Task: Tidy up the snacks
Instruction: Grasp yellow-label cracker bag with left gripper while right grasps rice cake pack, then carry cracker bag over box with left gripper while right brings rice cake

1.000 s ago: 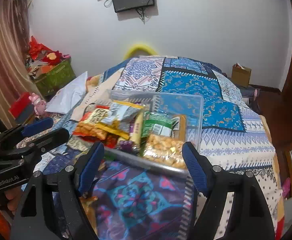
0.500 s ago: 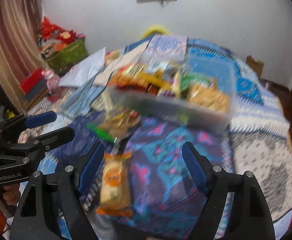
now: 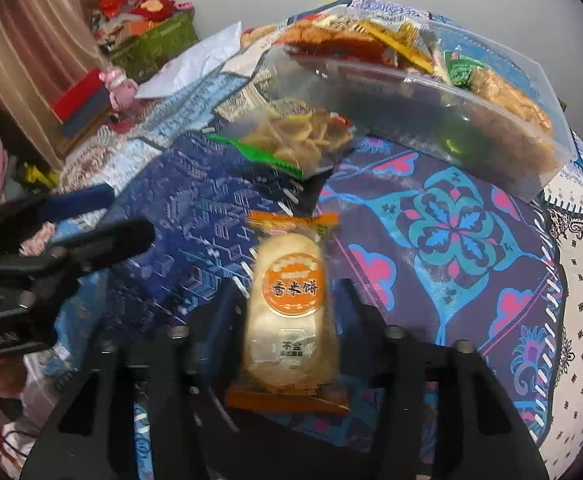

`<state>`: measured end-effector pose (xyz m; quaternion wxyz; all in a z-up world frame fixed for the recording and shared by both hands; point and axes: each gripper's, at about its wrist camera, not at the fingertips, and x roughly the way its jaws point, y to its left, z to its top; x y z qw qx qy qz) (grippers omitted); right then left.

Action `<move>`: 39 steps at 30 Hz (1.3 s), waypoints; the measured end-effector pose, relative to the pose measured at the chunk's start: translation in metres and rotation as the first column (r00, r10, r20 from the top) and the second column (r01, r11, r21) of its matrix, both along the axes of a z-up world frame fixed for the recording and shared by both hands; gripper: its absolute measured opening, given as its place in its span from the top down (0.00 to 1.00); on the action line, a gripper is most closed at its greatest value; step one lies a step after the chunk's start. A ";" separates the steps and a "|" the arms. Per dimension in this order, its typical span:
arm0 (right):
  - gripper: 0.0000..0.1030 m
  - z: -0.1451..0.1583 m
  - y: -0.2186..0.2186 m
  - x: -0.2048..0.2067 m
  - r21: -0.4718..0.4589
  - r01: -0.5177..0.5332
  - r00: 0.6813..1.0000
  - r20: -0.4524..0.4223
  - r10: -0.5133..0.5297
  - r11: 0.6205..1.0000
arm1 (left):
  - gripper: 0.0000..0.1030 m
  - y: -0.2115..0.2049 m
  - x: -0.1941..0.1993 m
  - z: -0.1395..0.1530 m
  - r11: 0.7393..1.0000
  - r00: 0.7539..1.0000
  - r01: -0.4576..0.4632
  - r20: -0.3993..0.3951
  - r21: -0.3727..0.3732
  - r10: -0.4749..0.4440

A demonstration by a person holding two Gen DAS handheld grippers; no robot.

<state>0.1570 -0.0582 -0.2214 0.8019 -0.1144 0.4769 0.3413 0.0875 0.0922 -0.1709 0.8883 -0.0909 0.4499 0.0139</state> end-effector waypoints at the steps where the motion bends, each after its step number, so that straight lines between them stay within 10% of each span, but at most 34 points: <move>1: 0.66 0.001 -0.002 -0.001 0.001 0.000 1.000 0.004 0.000 1.000 | 0.33 0.000 0.001 0.000 1.000 1.000 0.001 0.000 0.000 -0.001; 18: 0.67 0.043 -0.068 0.034 0.129 0.153 0.982 0.089 -0.165 0.980 | 0.30 -0.025 0.067 0.015 0.997 0.997 0.061 0.034 0.045 -0.063; 39: 0.67 0.020 -0.088 0.063 0.174 0.216 0.976 -0.011 -0.217 0.961 | 0.38 -0.023 0.154 -0.050 0.998 0.995 0.063 -0.075 -0.016 -0.064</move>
